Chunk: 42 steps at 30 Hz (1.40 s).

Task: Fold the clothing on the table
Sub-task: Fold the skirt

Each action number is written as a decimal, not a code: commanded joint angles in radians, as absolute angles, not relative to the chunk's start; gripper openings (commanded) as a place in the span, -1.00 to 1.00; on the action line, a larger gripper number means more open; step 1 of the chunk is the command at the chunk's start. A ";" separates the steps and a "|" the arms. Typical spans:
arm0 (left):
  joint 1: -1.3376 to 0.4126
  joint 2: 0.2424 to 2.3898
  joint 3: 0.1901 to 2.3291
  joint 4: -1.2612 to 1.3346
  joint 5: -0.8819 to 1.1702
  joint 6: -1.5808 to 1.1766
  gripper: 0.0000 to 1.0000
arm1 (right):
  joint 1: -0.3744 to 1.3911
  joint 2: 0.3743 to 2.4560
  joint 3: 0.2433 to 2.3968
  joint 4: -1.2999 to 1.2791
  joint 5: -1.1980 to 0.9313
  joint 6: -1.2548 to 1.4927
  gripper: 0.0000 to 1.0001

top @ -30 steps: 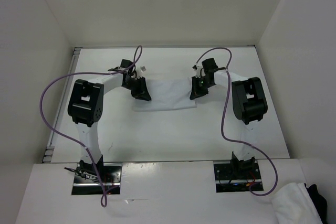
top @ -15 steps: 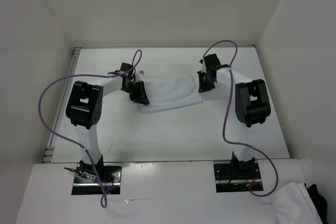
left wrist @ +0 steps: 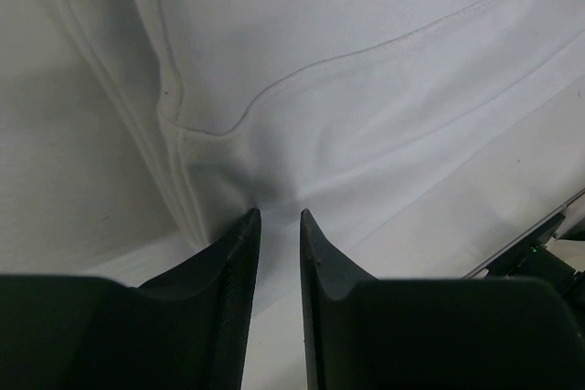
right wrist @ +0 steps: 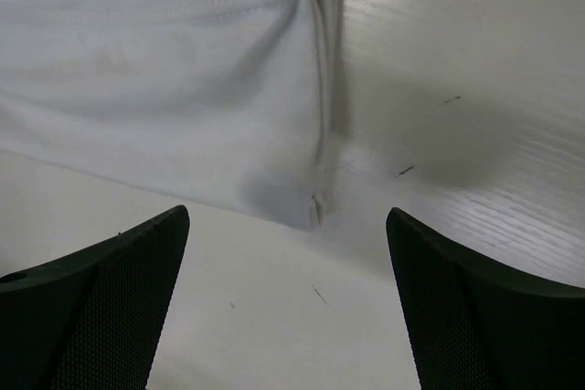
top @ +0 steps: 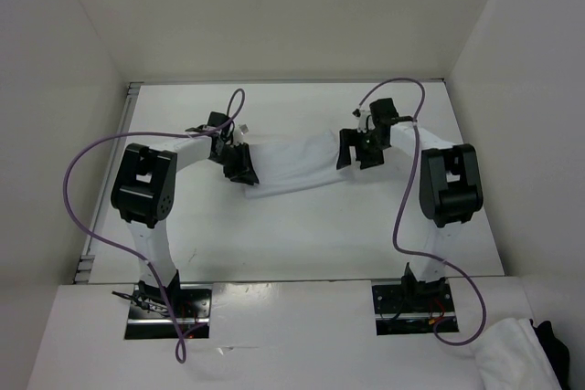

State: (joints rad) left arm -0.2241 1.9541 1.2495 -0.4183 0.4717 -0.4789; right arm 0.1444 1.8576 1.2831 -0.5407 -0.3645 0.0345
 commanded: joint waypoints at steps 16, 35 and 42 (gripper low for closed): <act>-0.221 1.942 1.273 -0.468 0.431 -0.495 -0.37 | 0.132 2.054 1.459 -0.414 -0.454 0.023 0.78; -0.221 1.991 1.328 -0.520 0.422 -0.459 -0.35 | 0.141 2.206 1.548 -0.448 -0.485 0.031 0.43; -0.221 1.991 1.328 -0.520 0.422 -0.449 -0.35 | 0.150 2.241 1.549 -0.479 -0.532 0.020 0.12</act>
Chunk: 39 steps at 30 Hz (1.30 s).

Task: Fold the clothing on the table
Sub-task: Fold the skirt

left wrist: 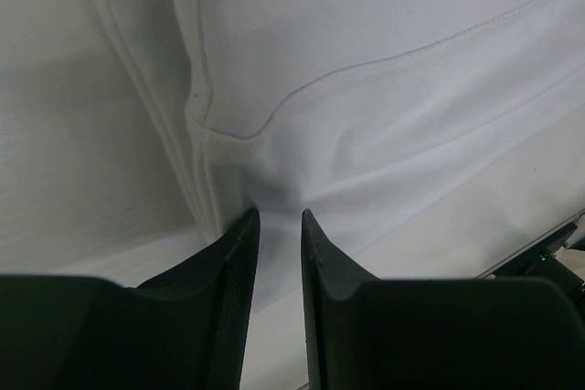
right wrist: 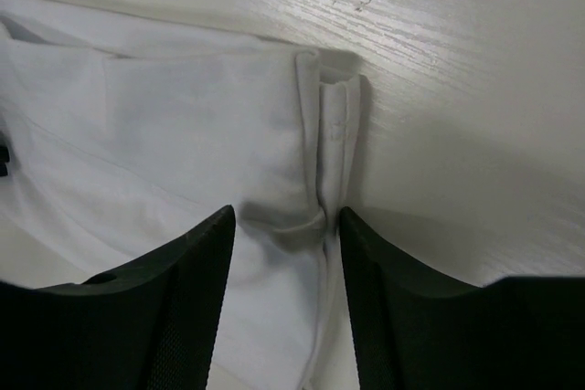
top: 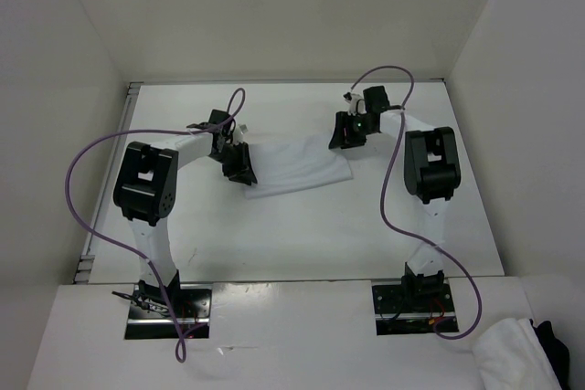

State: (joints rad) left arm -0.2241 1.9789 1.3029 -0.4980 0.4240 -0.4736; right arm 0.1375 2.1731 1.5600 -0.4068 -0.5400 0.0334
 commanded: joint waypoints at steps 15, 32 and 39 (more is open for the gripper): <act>-0.221 1.835 1.290 -0.486 0.347 -0.431 -0.37 | 0.138 2.188 1.569 -0.577 -0.620 -0.002 -1.00; -0.186 1.890 1.221 -0.377 0.242 -0.440 -0.45 | 0.127 1.925 1.698 -0.870 -0.796 -0.120 -1.00; -0.274 1.927 1.221 -0.367 0.273 -0.451 -0.45 | 0.118 1.902 1.713 -0.879 -0.807 -0.111 -1.00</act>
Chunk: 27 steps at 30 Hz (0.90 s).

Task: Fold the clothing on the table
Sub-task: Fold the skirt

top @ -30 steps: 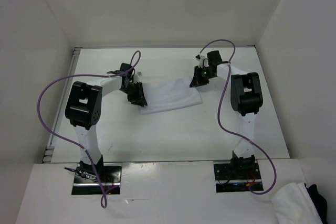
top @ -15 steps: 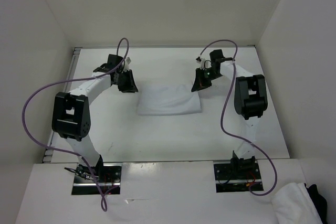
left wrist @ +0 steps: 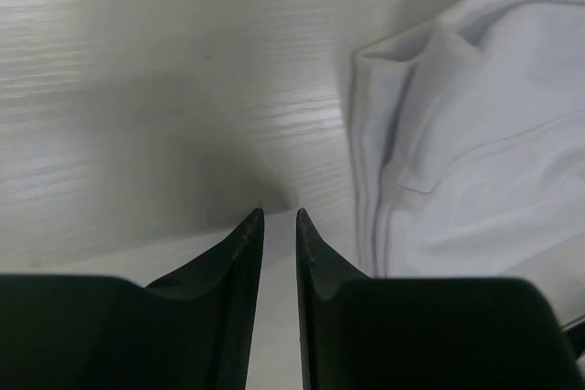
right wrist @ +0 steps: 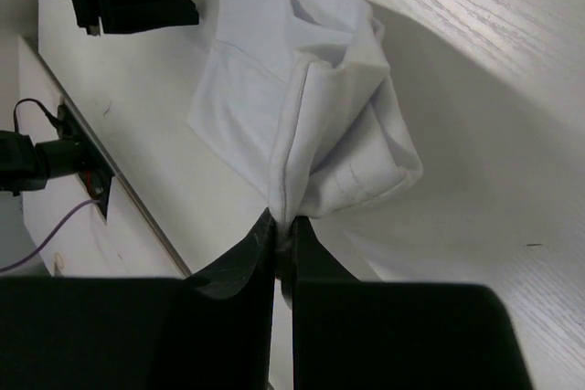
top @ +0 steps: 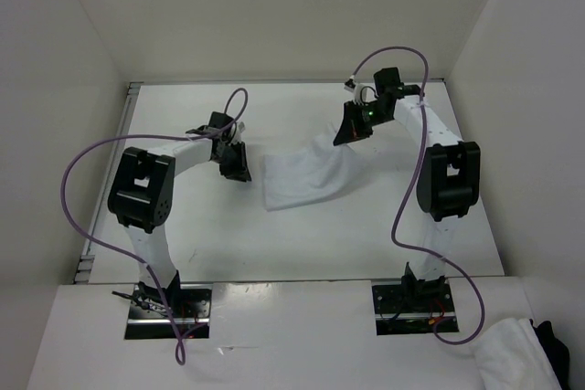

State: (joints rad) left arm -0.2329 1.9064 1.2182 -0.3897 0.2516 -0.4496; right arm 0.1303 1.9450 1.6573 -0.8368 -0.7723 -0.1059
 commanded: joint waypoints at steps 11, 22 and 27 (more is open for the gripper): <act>-0.423 1.927 1.184 -0.290 0.282 -0.540 -0.45 | 0.129 1.931 1.784 -0.726 -0.711 0.052 -1.00; -0.451 1.927 1.160 -0.215 0.262 -0.591 -0.45 | 0.271 1.991 1.793 -0.667 -0.473 0.167 -1.00; -0.460 1.950 1.169 -0.206 0.253 -0.591 -0.45 | 0.348 2.002 1.772 -0.643 -0.379 0.238 -1.00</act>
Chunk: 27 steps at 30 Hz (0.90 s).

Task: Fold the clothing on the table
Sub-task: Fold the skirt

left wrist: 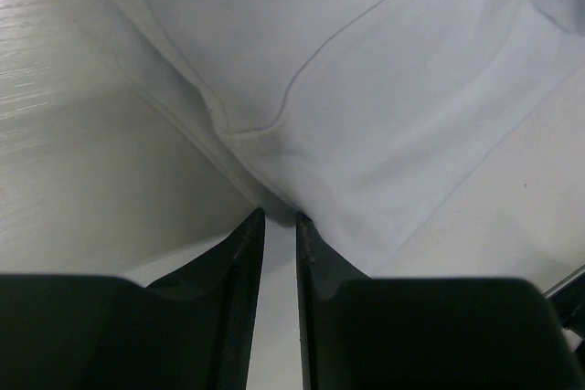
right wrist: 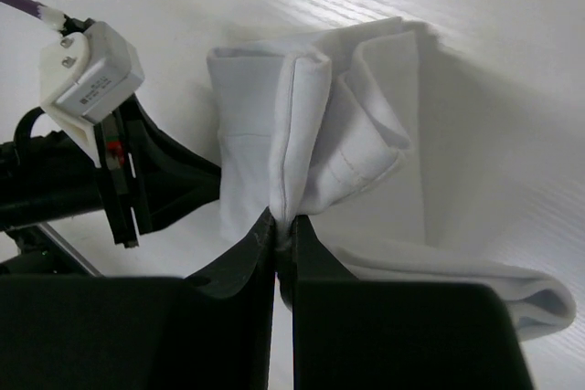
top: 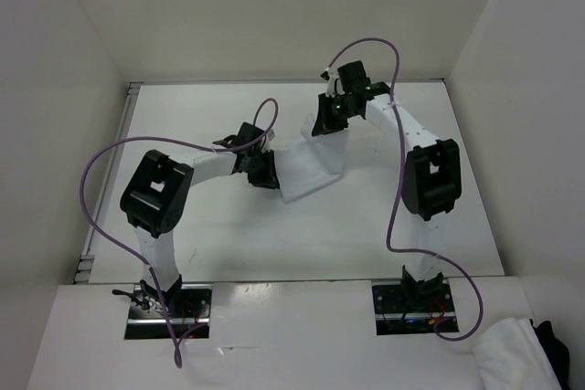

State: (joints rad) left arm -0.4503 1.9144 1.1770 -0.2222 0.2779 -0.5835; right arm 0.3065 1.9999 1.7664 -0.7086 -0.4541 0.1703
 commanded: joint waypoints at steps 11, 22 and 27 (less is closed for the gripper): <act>-0.469 1.950 1.169 -0.167 0.253 -0.611 -0.45 | 0.463 1.980 1.781 -0.634 -0.282 0.333 -1.00; -0.488 1.960 1.200 -0.158 0.253 -0.630 -0.45 | 0.575 1.917 1.674 -0.624 -0.092 0.342 -1.00; -0.488 1.960 1.200 -0.158 0.235 -0.630 -0.45 | 0.609 1.908 1.605 -0.614 -0.005 0.333 -1.00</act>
State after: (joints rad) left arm -0.4816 1.9297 1.1812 -0.1627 0.2642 -0.6327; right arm 0.5873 1.9701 1.6356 -0.6632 -0.0902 0.3256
